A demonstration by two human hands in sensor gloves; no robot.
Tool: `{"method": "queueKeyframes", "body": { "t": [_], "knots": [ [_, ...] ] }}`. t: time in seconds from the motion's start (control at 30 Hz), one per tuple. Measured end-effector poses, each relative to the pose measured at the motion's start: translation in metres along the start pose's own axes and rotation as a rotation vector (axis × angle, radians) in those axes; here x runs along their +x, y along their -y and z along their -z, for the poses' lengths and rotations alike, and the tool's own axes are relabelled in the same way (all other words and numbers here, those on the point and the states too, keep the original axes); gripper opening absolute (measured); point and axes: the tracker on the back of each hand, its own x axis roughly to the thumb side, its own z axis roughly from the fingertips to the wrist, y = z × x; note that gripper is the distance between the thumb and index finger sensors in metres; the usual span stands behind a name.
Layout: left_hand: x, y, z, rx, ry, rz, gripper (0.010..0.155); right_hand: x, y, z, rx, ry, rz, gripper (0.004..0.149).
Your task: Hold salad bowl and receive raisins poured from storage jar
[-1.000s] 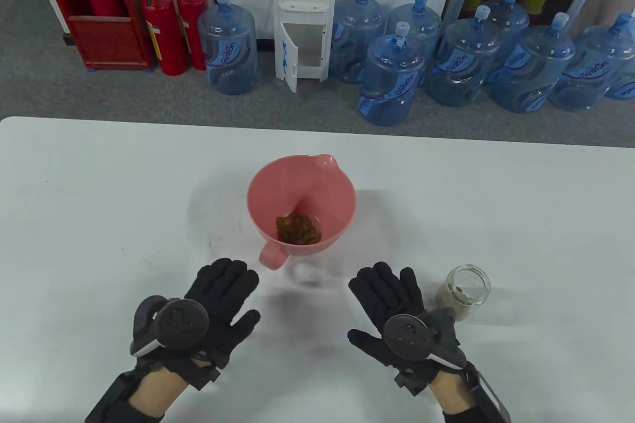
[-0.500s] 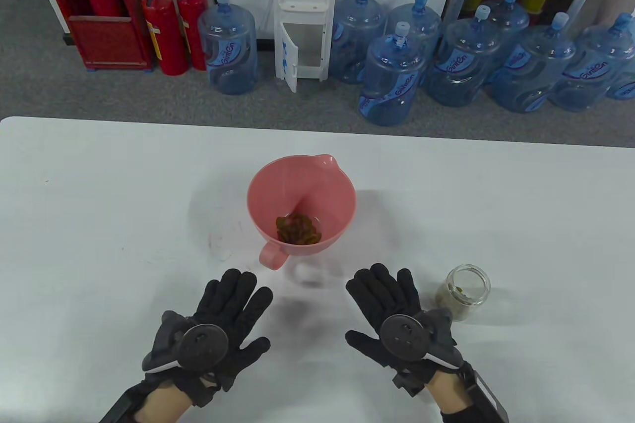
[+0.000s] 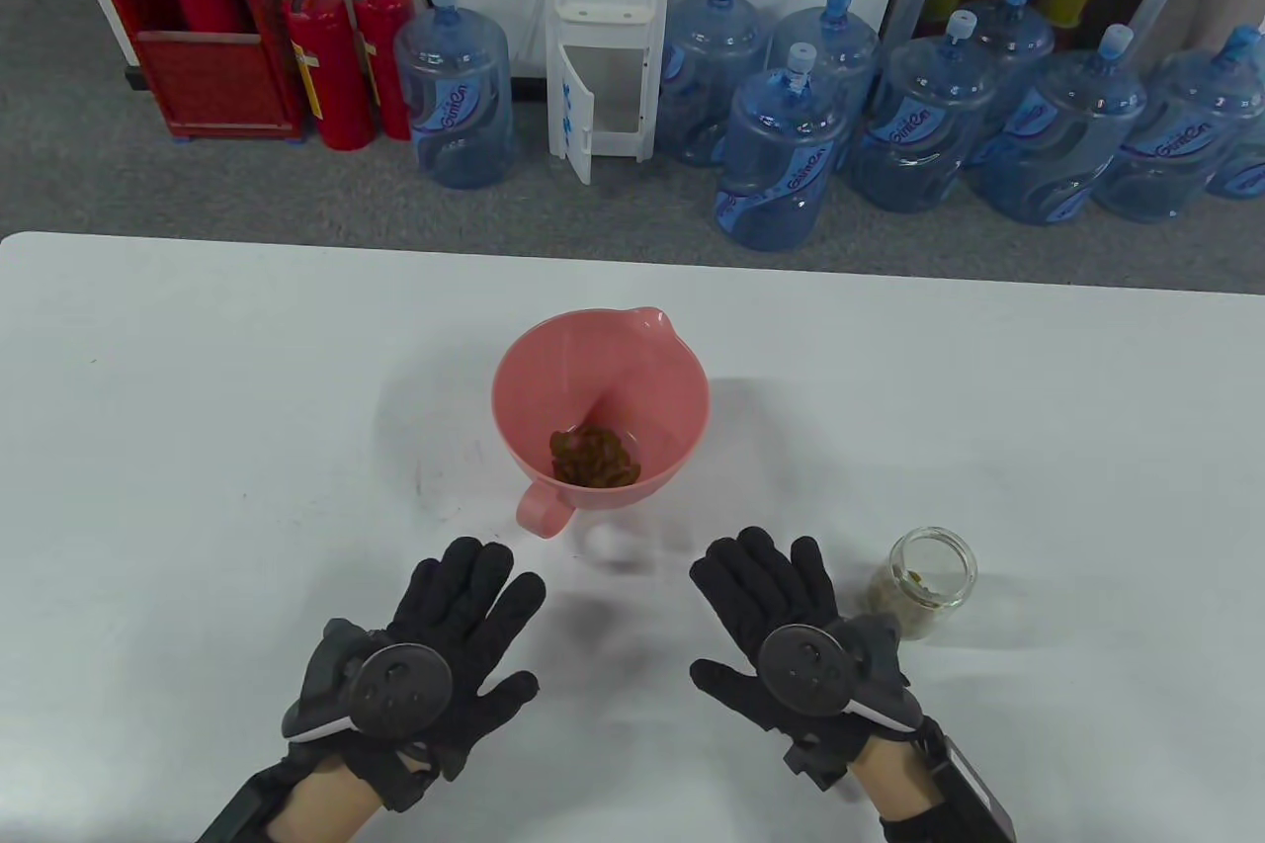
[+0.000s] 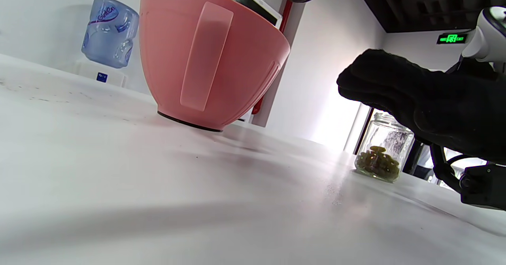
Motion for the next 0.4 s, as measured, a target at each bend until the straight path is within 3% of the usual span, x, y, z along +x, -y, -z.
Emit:
{"method": "queueKeyframes", "body": {
  "t": [0.4],
  "knots": [
    [-0.0005,-0.0004,-0.0008,0.000,0.002,0.002,0.074,0.0018,-0.0021,0.0001,0.010,0.012,-0.001,0.089]
  ]
}}
